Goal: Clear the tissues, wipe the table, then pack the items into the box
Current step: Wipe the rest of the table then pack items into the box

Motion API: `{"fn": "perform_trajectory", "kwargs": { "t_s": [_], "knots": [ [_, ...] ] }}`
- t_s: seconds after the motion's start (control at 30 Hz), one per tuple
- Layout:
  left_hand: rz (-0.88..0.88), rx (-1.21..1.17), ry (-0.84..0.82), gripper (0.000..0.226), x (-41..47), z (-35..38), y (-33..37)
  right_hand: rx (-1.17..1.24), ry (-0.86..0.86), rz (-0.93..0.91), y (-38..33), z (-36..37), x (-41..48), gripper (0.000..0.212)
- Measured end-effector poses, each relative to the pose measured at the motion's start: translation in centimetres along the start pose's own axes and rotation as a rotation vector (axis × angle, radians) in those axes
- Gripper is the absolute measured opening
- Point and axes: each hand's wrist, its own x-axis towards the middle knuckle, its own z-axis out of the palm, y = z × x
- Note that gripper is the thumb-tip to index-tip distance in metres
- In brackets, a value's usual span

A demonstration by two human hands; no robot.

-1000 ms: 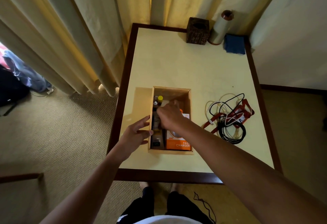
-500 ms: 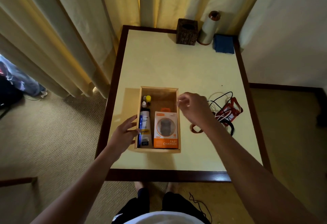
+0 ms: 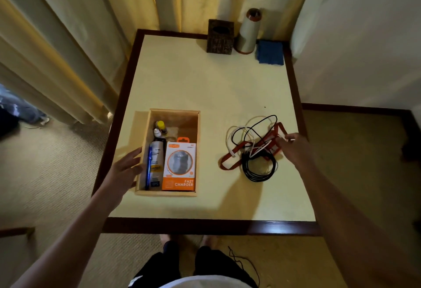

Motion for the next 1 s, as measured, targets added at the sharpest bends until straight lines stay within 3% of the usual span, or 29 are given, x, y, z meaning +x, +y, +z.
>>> {"fn": "perform_trajectory", "kwargs": {
  "t_s": [0.1,0.4,0.6,0.7,0.8,1.0],
  "knots": [
    [-0.003,-0.026,0.047,0.045,-0.4,0.8,0.0,-0.087,-0.047,-0.002,0.8,1.2,2.0,0.068],
    [0.015,0.050,0.104,0.041,-1.1,2.0,0.0,-0.147,-0.065,-0.021,1.7,2.4,4.2,0.056],
    [0.008,0.034,0.131,0.043,-1.2,2.0,0.3,-0.091,-0.099,0.049,2.5,1.0,4.3,0.063],
    [-0.003,0.010,0.102,0.041,-1.6,1.9,0.7,0.074,-0.088,0.021,3.0,-0.1,3.7,0.054],
    [-0.005,0.016,0.106,0.044,-2.0,1.9,1.1,0.215,-0.047,-0.029,2.4,-1.5,2.2,0.029],
    [0.004,0.035,0.091,0.042,-2.4,2.1,1.2,0.213,0.062,-0.291,-1.2,-4.1,-1.8,0.018]
  ]
}}
